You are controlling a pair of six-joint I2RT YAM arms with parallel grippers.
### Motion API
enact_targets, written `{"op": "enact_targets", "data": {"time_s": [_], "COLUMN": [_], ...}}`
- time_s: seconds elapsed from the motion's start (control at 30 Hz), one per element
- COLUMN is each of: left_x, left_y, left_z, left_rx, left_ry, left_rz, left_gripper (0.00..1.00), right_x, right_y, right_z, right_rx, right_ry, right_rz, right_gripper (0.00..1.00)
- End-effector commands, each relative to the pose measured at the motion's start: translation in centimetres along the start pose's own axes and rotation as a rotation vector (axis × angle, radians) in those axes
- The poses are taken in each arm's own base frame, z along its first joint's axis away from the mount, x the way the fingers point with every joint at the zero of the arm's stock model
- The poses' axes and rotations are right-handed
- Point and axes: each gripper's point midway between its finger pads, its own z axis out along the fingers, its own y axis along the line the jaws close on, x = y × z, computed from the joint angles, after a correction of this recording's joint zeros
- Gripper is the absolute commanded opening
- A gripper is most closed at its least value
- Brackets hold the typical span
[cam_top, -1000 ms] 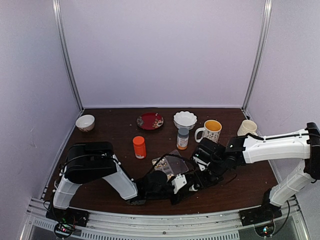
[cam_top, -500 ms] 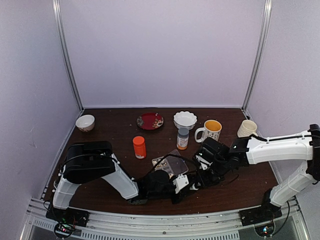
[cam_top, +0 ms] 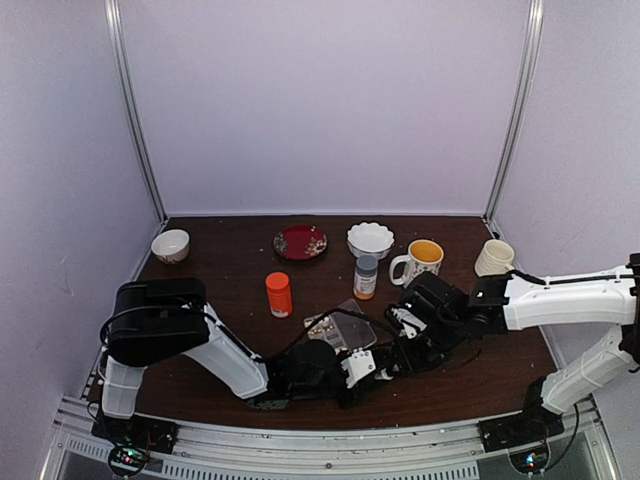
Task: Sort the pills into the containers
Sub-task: Screw the lid of the pill bottle onto the pill bottle.
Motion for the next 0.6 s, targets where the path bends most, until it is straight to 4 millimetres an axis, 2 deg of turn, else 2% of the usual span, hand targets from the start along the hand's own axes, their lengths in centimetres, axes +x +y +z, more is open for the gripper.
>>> {"op": "enact_targets", "data": {"time_s": [0.0, 0.13, 0.37, 0.57], "left_x": [-6.0, -7.2, -8.9, -9.6], "left_y": [-0.7, -1.3, -2.9, -4.1], "left_z": [-1.4, -2.2, -3.1, -3.4], "left_rx": [0.076, 0.158, 0.330, 0.433], "left_ry": [-0.191, -0.240, -0.259, -0.239], "left_rz": [-0.073, -0.153, -0.229, -0.257], "left_gripper": [0.05, 0.03, 0.03, 0.02], "right_x": [1.5, 1.7, 1.7, 2.5], "right_y": [-2.3, -2.2, -1.2, -0.7], "right_z": [0.2, -0.2, -1.5, -1.6], "right_rx": [0.078, 0.074, 0.041, 0.031], "right_ry": [0.038, 0.052, 0.065, 0.130], "right_rz": [-0.040, -0.118, -0.262, -0.380], "right_gripper": [0.18, 0.15, 0.20, 0.23]}}
